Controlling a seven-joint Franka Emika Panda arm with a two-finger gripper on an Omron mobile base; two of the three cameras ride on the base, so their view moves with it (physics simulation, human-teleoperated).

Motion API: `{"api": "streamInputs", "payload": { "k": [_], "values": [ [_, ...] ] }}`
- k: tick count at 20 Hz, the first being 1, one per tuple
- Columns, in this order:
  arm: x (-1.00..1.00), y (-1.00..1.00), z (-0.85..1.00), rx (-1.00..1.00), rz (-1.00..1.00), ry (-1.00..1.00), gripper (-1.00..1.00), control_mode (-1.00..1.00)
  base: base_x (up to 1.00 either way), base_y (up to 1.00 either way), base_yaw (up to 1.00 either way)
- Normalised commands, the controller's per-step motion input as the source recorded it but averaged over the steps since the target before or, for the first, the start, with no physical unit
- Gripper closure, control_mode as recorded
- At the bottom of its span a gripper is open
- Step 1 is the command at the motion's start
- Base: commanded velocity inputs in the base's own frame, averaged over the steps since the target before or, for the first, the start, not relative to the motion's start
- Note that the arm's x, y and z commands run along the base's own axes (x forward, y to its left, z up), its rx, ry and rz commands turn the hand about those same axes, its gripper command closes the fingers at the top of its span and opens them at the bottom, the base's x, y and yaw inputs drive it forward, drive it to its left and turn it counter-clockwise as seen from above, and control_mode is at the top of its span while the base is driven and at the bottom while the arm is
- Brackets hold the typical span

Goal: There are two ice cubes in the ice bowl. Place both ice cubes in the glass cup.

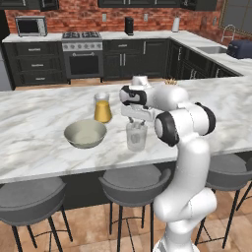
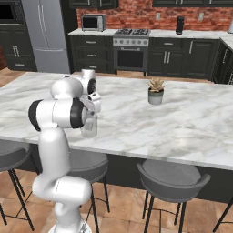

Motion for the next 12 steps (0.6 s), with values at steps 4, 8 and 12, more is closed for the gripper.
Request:
{"api": "streamInputs", "payload": {
  "k": [4,8,12],
  "values": [
    [-0.48,-0.3,0.11,0.04,0.0,-0.03,-1.0,-1.0,0.0,0.0,0.0],
    [-0.26,-0.04,0.34,0.07,0.0,-0.06,-1.0,-1.0,0.0,0.0,0.0],
    [-0.93,-0.42,0.46,0.06,0.01,-0.24,-1.0,-1.0,0.0,0.0,0.0]
  ]
}}
